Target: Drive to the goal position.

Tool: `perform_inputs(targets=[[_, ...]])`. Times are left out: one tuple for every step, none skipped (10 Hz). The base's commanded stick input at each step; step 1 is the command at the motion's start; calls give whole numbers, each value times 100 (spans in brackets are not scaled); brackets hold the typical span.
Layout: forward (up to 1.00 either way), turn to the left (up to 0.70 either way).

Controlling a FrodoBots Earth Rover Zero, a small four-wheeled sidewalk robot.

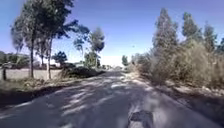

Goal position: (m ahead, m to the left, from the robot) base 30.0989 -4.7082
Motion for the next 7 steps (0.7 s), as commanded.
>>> perform_inputs(targets=[[100,0],[100,0],[100,0],[100,0],[100,0],[100,0],[100,0]])
